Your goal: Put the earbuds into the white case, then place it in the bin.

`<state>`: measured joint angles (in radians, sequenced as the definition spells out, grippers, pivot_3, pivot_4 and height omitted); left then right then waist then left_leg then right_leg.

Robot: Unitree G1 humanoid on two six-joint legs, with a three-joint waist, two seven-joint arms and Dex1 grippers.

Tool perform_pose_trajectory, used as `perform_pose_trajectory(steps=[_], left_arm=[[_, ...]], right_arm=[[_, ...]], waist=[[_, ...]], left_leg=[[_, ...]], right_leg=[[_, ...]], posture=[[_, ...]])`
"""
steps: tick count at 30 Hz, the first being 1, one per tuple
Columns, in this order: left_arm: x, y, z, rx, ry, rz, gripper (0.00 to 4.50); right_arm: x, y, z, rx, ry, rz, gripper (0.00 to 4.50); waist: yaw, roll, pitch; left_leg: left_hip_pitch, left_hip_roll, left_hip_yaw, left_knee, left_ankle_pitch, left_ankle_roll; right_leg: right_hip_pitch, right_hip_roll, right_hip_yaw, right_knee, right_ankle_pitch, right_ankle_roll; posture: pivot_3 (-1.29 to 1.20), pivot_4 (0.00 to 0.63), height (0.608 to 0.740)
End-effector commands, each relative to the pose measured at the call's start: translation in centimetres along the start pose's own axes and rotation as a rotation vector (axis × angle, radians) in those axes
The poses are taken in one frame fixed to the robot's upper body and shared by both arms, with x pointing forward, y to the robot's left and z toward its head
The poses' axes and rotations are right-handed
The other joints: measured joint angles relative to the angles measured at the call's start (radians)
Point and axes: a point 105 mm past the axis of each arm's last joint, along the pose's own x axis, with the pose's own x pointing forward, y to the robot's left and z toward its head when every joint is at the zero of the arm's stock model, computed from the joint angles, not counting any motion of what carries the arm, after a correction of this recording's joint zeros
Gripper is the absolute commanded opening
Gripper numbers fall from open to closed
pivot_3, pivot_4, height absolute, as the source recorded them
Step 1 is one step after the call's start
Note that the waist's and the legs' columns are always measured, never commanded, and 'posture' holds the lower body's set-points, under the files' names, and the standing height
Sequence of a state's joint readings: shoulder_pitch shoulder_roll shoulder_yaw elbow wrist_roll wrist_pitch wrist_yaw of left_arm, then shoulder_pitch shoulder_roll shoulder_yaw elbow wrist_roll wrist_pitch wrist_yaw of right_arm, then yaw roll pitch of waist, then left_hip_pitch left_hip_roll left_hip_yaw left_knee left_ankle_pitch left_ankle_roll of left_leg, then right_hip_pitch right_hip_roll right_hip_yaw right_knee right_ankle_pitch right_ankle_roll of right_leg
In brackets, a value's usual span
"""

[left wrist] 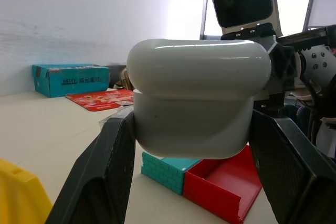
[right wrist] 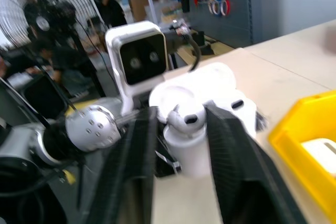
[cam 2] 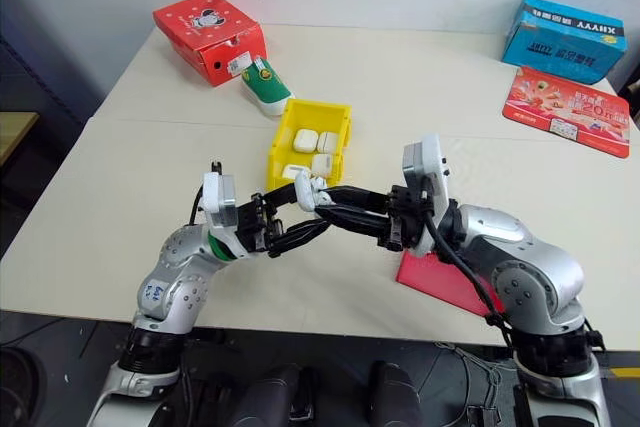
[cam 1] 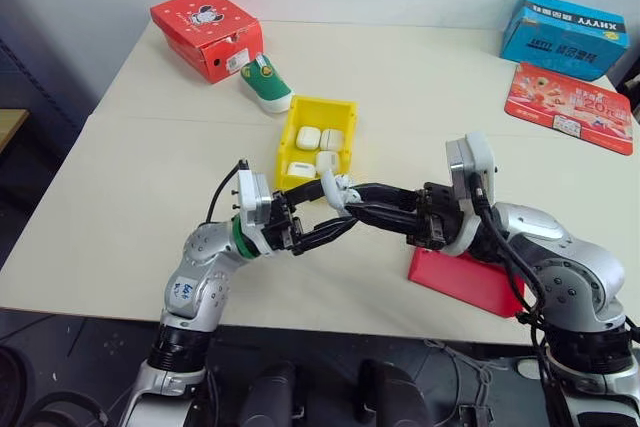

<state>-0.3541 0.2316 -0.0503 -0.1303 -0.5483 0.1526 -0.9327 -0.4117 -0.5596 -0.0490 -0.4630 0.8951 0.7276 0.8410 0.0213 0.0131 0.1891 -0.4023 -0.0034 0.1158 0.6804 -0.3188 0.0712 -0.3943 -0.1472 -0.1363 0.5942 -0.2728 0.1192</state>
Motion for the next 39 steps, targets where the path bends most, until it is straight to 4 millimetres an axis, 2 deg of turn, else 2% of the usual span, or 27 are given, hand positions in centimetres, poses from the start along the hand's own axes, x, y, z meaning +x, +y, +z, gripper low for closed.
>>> perform_pose_trajectory(steps=[1,6,12,15,19,20,26,27,33,39], left_arm=[[0.7,-0.6,2.2,0.074,-0.074,-0.036,2.79],[0.0,-0.5,1.8,0.093,-0.014,-0.013,2.79],[-1.3,0.8,0.0,0.176,0.274,0.050,2.79],[-1.5,1.1,-0.6,0.255,0.421,0.040,2.79],[-1.0,1.1,-1.4,0.289,0.509,0.011,2.79],[-0.9,1.0,-1.4,0.288,0.517,0.004,2.79],[-0.4,0.2,-1.6,0.252,0.528,-0.025,2.79],[-0.3,0.1,-1.6,0.250,0.528,-0.031,2.79],[-0.3,-0.2,-1.7,0.264,0.551,-0.049,2.79],[-0.5,-0.2,-1.4,0.248,0.538,-0.024,2.79]], right_arm=[[0.1,0.4,-0.6,-0.010,0.027,0.014,2.76],[-1.3,0.8,0.2,-0.002,0.038,0.010,4.47],[-4.0,0.7,0.3,-0.006,0.109,-0.039,4.47],[-3.9,0.4,0.5,-0.071,0.123,-0.049,3.93],[-1.9,0.2,1.2,-0.173,0.118,-0.040,2.54],[-1.3,0.4,1.0,-0.206,0.143,-0.024,2.11],[1.2,-0.1,-0.4,-0.354,0.246,-0.009,0.19],[1.7,-0.2,-0.5,-0.378,0.253,-0.011,0.04],[2.3,0.1,-1.5,-0.429,0.333,-0.004,0.04],[0.3,-0.7,-2.9,-0.406,0.471,-0.054,0.04]], waist=[[0.000,0.000,0.000],[0.002,0.000,0.000],[0.002,0.000,0.000],[0.002,0.000,0.000],[0.001,0.000,0.000],[0.001,0.000,0.000],[0.000,0.000,0.000],[-0.001,0.000,0.000],[0.002,0.000,0.000],[0.003,-0.001,0.000]], left_leg=[[0.000,0.000,0.000,0.000,0.000,0.000],[0.000,0.000,0.000,0.000,0.000,0.000],[0.000,0.000,0.000,0.000,0.000,0.000],[0.000,0.000,0.000,0.000,0.000,0.000],[0.000,0.000,0.000,0.000,-0.001,-0.001],[0.000,0.000,0.000,0.000,-0.002,-0.003],[-0.001,0.001,0.000,-0.001,-0.001,-0.002],[-0.001,0.001,0.000,0.000,-0.001,-0.002],[-0.002,0.000,0.000,0.000,0.000,0.000],[-0.002,0.000,0.000,0.000,0.000,0.000]], right_leg=[[0.000,0.000,0.000,0.000,0.000,0.000],[0.000,-0.001,0.000,0.000,0.000,0.000],[0.000,-0.001,0.000,-0.002,0.000,0.000],[0.000,-0.001,0.000,-0.002,0.000,0.000],[-0.001,-0.001,0.001,-0.002,0.000,0.000],[-0.001,-0.001,0.001,-0.002,0.000,0.000],[-0.002,0.000,0.000,-0.001,0.000,0.000],[-0.002,0.000,0.000,-0.001,0.000,0.000],[-0.001,0.001,0.000,-0.001,0.000,0.000],[-0.001,0.001,0.000,-0.001,0.000,0.001]], posture=[[0.00,0.150,0.740],[0.00,0.150,0.740],[0.00,0.150,0.740],[0.00,0.150,0.740],[0.00,0.150,0.740],[0.00,0.150,0.740],[0.00,0.150,0.740],[0.00,0.150,0.740],[0.00,0.150,0.740],[0.00,0.150,0.740]])
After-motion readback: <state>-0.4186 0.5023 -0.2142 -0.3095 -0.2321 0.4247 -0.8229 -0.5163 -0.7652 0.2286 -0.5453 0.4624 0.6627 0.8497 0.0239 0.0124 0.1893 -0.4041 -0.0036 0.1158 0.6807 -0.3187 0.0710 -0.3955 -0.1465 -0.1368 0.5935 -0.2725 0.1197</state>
